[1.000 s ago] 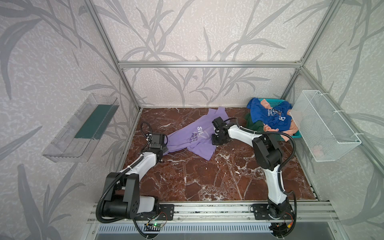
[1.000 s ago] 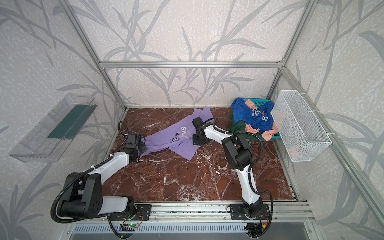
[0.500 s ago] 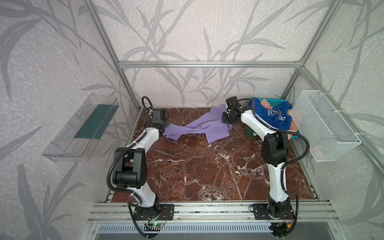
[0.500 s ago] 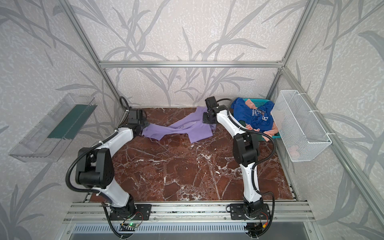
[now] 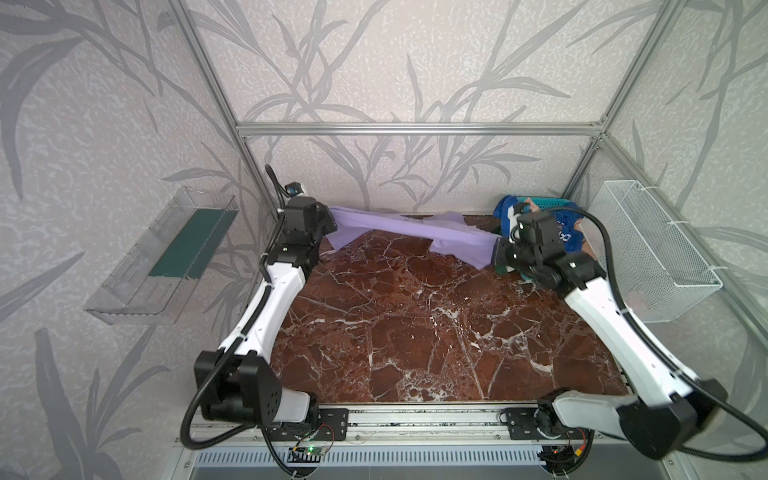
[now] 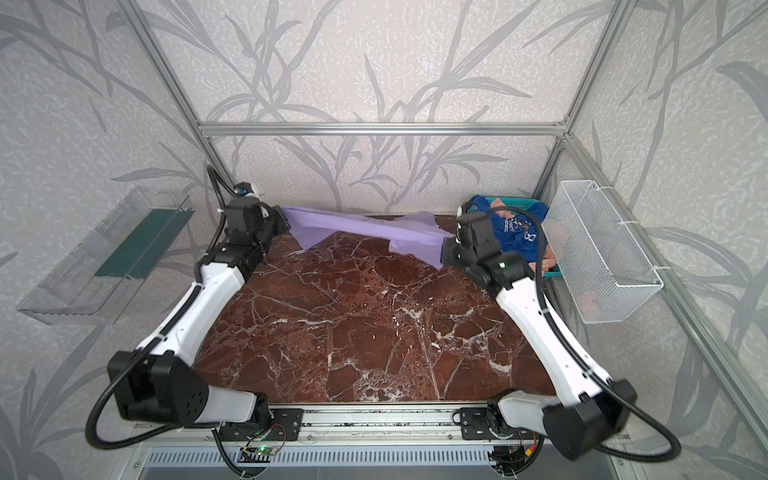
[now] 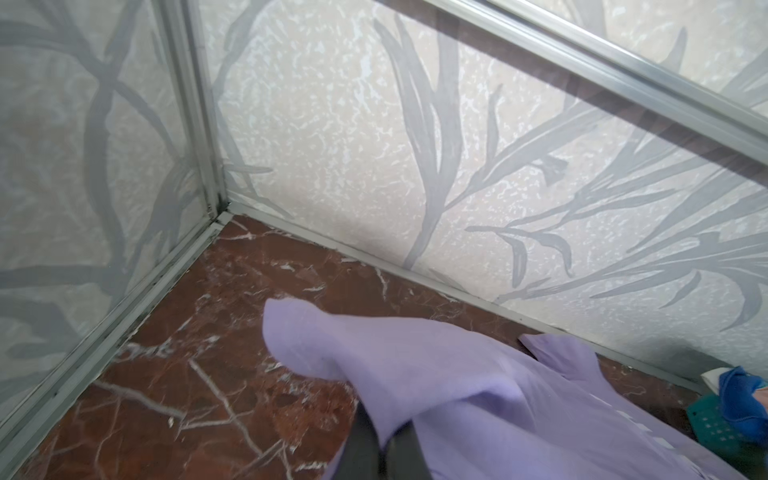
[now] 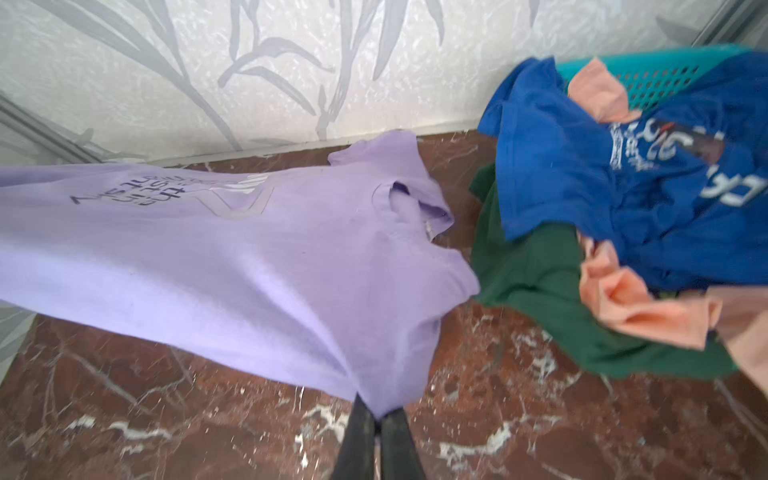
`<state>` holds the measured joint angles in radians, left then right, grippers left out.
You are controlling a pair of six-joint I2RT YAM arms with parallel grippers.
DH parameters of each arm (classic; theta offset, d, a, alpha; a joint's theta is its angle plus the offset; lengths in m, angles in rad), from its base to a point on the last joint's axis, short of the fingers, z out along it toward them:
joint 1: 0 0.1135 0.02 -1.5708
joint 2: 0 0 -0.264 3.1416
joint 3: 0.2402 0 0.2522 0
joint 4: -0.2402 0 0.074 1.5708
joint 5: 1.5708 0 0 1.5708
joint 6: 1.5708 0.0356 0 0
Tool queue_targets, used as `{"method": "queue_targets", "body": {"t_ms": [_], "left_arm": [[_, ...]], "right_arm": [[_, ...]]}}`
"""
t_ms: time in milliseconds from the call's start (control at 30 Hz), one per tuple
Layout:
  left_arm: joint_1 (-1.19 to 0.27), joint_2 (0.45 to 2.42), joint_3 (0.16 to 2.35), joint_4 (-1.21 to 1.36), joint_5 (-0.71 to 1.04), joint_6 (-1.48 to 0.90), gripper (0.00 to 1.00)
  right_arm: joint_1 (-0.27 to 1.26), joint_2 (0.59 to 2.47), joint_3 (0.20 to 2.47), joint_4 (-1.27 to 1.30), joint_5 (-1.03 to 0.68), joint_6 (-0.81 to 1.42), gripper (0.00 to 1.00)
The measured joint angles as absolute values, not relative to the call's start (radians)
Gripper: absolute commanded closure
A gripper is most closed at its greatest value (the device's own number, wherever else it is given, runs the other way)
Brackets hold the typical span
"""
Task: Fold and stack the t-shirts
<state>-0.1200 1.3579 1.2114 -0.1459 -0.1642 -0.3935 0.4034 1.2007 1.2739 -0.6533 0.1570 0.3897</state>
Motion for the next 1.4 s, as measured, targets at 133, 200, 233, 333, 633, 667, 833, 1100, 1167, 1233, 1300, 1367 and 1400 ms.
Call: {"method": "queue_targets", "body": {"t_ms": [133, 200, 233, 333, 633, 667, 833, 1100, 1167, 1233, 1300, 1367, 1400], "left_arm": [[-0.22, 1.25, 0.934, -0.115, -0.284, -0.424, 0.6], [-0.234, 1.239, 0.821, -0.146, -0.32, -0.459, 0.37], [-0.234, 1.235, 0.778, -0.173, -0.334, -0.481, 0.27], [-0.236, 1.201, 0.693, -0.266, -0.371, -0.543, 0.23], [-0.237, 1.066, 0.645, -0.263, -0.408, -0.572, 0.18], [-0.237, 1.082, 0.65, -0.257, -0.403, -0.568, 0.18], [-0.237, 1.199, 0.694, -0.225, -0.361, -0.547, 0.13], [-0.237, 1.298, 0.709, -0.13, -0.303, -0.534, 0.05], [-0.234, 1.334, 0.71, -0.088, -0.294, -0.532, 0.05], [-0.229, 1.394, 0.72, -0.066, -0.282, -0.533, 0.05], [-0.228, 1.461, 0.741, -0.062, -0.273, -0.539, 0.05], [-0.226, 1.532, 0.781, -0.068, -0.256, -0.546, 0.05], [-0.226, 1.569, 0.812, -0.081, -0.244, -0.552, 0.06]], "right_arm": [[0.446, 1.075, 1.05, -0.685, 0.172, 0.48, 0.71], [0.45, 1.07, 0.959, -0.694, 0.168, 0.523, 0.42], [0.452, 1.07, 0.913, -0.707, 0.164, 0.543, 0.35], [0.453, 1.066, 0.825, -0.759, 0.154, 0.578, 0.26], [0.453, 1.14, 0.859, -0.735, 0.123, 0.581, 0.21], [0.453, 1.176, 0.881, -0.719, 0.115, 0.573, 0.21], [0.453, 1.385, 0.972, -0.583, 0.076, 0.542, 0.21], [0.467, 1.821, 1.262, -0.5, -0.002, 0.496, 0.21], [0.476, 1.906, 1.345, -0.507, -0.002, 0.488, 0.21], [0.48, 1.965, 1.406, -0.518, -0.002, 0.479, 0.21], [0.485, 2.002, 1.439, -0.53, -0.002, 0.474, 0.21], [0.487, 2.029, 1.461, -0.543, -0.002, 0.47, 0.21], [0.487, 2.04, 1.467, -0.548, -0.002, 0.467, 0.21]]}}
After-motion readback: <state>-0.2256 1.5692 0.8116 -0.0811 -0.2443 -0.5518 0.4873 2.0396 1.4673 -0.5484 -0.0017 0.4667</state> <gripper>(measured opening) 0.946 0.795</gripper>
